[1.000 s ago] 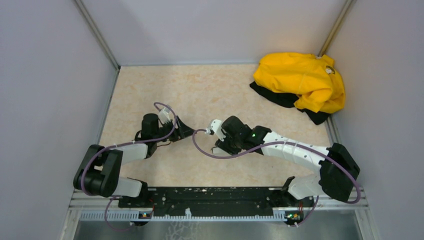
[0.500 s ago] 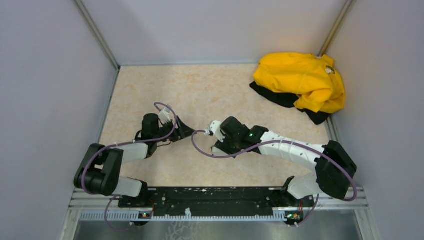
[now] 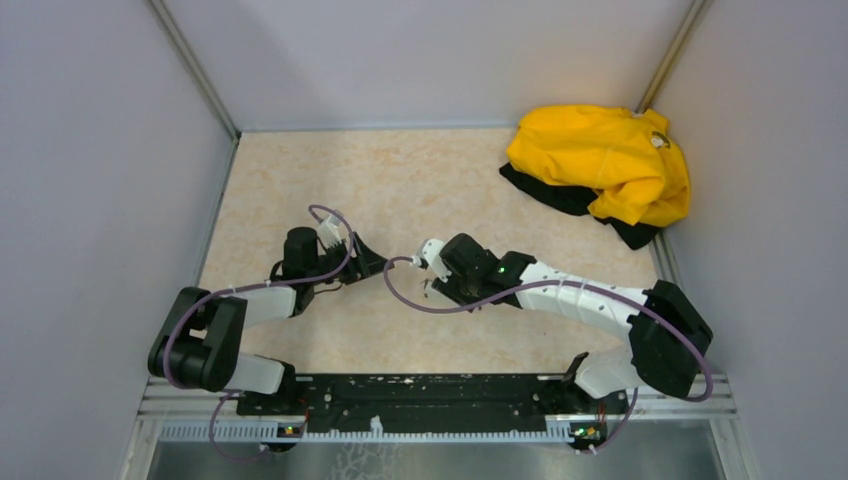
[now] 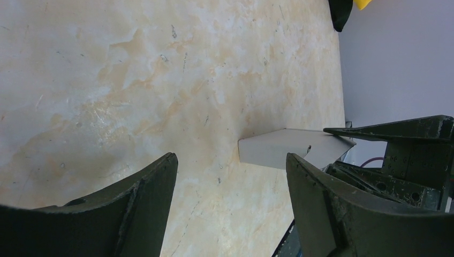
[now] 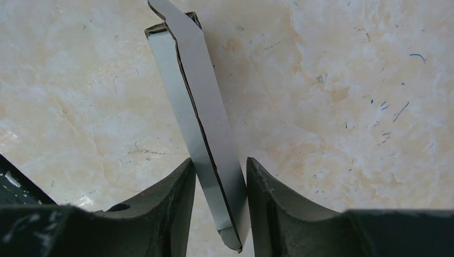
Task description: Fold the paper box
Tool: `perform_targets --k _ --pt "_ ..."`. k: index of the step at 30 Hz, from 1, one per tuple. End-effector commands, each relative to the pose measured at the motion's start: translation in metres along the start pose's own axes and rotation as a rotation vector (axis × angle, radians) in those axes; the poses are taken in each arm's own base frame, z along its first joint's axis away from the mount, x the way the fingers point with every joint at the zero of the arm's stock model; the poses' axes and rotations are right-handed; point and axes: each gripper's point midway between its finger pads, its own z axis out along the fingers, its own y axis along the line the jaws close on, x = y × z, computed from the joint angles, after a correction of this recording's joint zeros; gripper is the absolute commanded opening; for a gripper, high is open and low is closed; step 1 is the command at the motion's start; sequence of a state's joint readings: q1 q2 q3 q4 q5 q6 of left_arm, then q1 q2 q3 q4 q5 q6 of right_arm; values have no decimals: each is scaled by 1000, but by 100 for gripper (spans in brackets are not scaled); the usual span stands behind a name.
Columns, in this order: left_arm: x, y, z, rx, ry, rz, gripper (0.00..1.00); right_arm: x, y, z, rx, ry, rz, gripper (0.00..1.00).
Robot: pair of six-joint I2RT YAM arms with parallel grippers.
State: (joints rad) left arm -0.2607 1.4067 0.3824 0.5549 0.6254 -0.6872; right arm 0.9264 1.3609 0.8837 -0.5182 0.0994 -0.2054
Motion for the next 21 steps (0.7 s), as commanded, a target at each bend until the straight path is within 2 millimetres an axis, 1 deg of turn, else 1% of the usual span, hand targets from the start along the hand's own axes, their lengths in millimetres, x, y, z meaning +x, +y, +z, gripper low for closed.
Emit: perform_targets --k 1,6,9,13,14,15,17,21 --pt "-15 -17 -2 60 -30 37 80 0 -6 -3 36 -7 49 39" --pt "-18 -40 -8 146 -38 39 81 -3 -6 -4 45 -14 81 37" --pt "-20 -65 -13 250 -60 69 83 -2 -6 -2 46 1 100 36" --pt "-16 -83 -6 316 -40 120 87 -2 -5 -1 50 1 116 35" --pt "-14 -87 -4 333 -35 135 93 -2 -6 -1 51 -3 120 35" --pt "-12 -89 -2 347 -37 152 98 -3 -6 -2 50 -7 124 34" --pt "-7 -89 2 351 -42 185 99 -4 -4 -3 44 -11 128 33" --pt "2 -82 8 320 -56 259 98 -6 -4 -7 41 -25 131 33"
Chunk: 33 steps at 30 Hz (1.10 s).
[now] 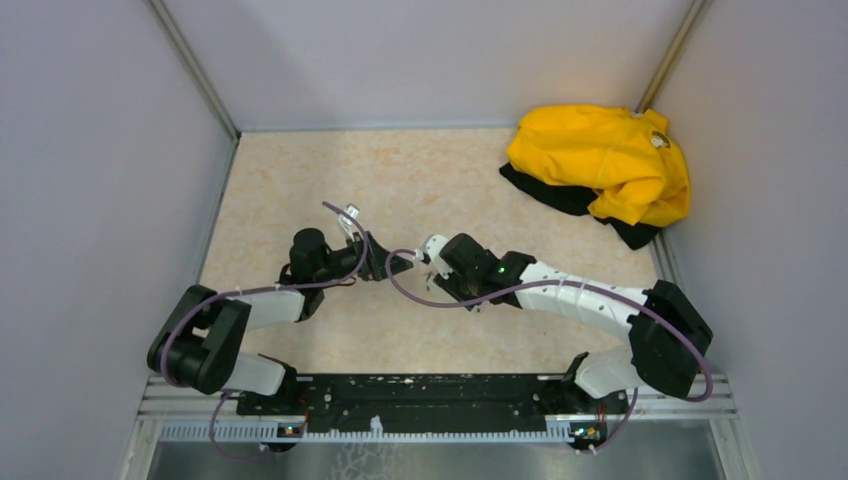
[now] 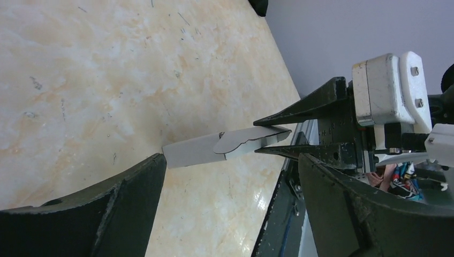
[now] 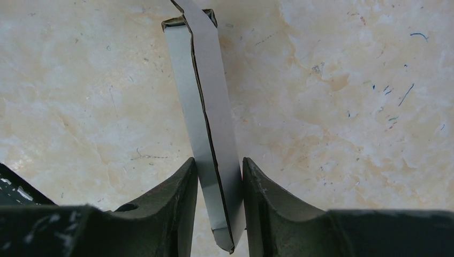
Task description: Fold the paper box
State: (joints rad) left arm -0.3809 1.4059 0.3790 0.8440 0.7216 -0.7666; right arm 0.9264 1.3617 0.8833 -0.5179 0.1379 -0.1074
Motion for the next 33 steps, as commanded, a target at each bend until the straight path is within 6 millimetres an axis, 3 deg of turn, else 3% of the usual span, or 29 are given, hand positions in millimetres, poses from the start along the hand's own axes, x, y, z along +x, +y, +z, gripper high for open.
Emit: perform_targets --k 1,4,7,12,18,25,30,32,33 --pt "-1 -5 5 23 -33 160 95 -7 -1 -8 -1 -32 33 33" --pt "6 1 15 -35 13 246 72 -8 -1 -10 0 -44 34 33" --pt "8 6 23 -108 39 350 58 -10 -1 -12 -2 -54 37 33" --pt "5 11 23 -217 33 494 59 -10 1 -15 -16 -60 37 33" --pt "-8 12 8 -276 -6 641 58 -8 4 -15 -36 -54 33 32" --pt "6 -3 -9 -211 -8 739 50 -6 11 -13 -73 -51 28 31" --pt "18 -8 -6 -172 15 761 42 -2 13 -11 -80 -37 36 31" --pt "19 -10 -3 -164 21 765 45 0 13 -10 -77 -32 39 31" --pt "21 -11 -1 -152 29 769 40 0 13 -9 -74 -28 39 31"
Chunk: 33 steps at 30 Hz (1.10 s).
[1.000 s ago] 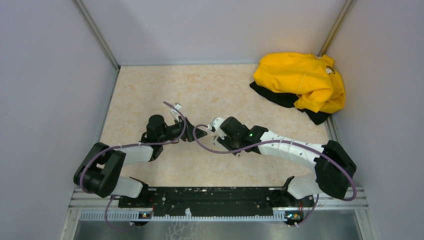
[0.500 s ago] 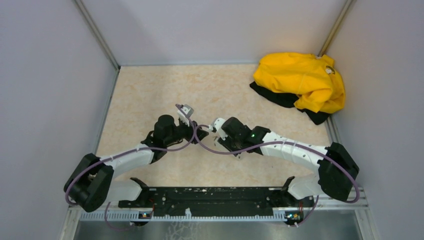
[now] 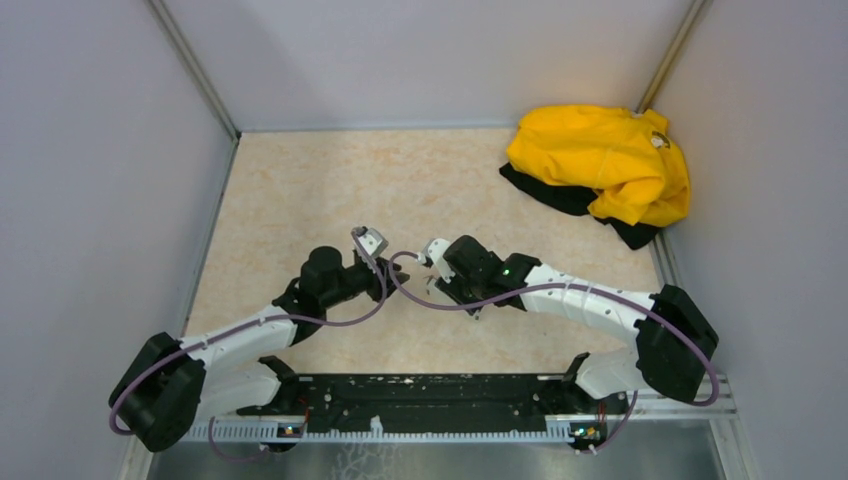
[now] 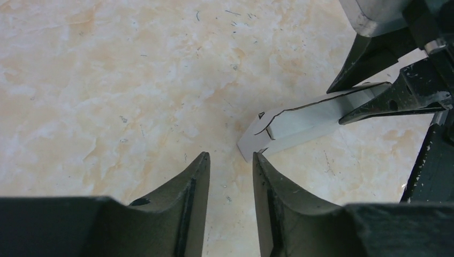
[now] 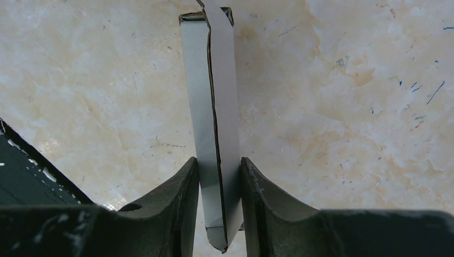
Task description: Fold the paper box
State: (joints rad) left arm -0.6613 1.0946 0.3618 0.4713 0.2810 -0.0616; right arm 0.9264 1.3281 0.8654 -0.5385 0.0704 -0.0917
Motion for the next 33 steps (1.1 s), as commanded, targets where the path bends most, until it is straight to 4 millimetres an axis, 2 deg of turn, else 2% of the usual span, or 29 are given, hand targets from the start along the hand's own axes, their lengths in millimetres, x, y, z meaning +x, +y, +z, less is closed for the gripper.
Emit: perform_targets --k 1,3,7,8,11,15,18,25,33 --pt "-1 -8 6 45 -2 49 30 -6 1 -3 -6 -24 22 31" --pt "0 -4 9 27 9 42 24 -6 0 -3 -3 -18 22 31" --pt "-8 -6 5 25 -18 31 42 -7 0 -3 -5 -24 22 31" --pt "-9 -4 3 11 -28 26 49 -7 0 -3 -3 -22 20 31" --pt "-9 -5 4 16 -7 9 56 -7 0 -3 -3 -19 20 31" --pt "-10 -9 8 42 2 13 71 -6 -1 -4 3 -23 21 31" --pt "-10 -13 11 69 -7 26 75 -5 -1 -4 3 -23 25 31" --pt "-2 -24 21 126 -7 68 73 -5 -1 -6 2 -28 30 31" --pt "-8 -25 33 135 -21 118 67 -6 -1 -6 3 -33 32 30"
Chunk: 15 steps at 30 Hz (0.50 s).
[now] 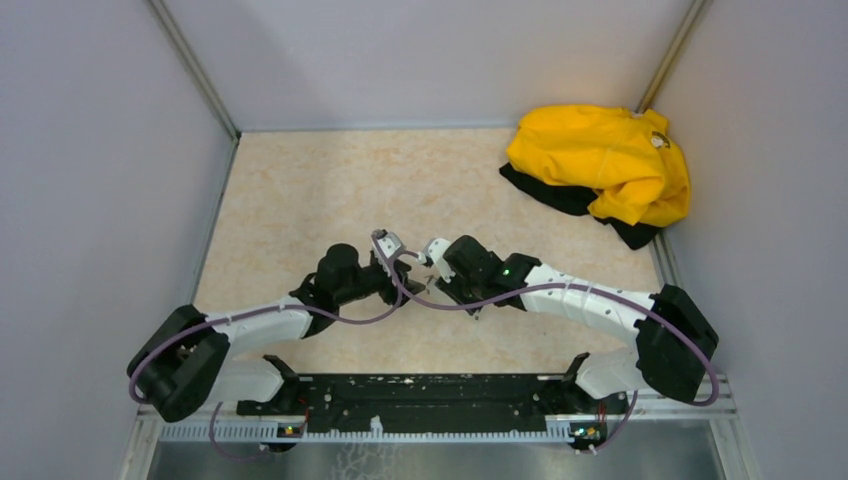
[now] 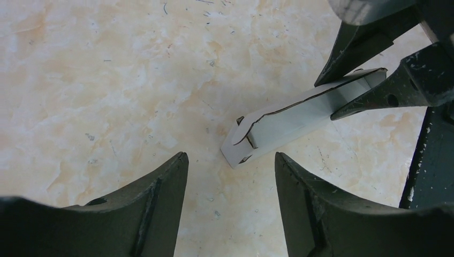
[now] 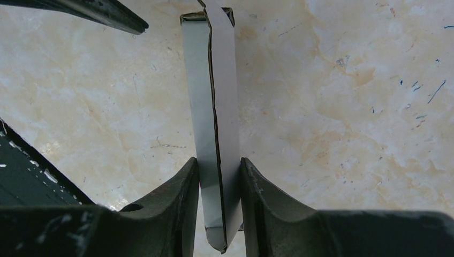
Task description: Fold the paper box
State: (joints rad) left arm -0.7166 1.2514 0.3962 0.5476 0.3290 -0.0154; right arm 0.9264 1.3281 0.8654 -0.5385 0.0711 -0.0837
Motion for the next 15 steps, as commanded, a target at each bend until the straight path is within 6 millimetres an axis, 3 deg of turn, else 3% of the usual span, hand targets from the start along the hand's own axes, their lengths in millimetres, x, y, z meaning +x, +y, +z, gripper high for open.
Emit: perform_targets --k 1,15 --pt "-29 -4 11 35 -75 81 64 -6 -1 -7 3 -34 24 30" --pt "-31 -6 24 43 -51 120 54 -7 -1 -7 4 -34 25 30"
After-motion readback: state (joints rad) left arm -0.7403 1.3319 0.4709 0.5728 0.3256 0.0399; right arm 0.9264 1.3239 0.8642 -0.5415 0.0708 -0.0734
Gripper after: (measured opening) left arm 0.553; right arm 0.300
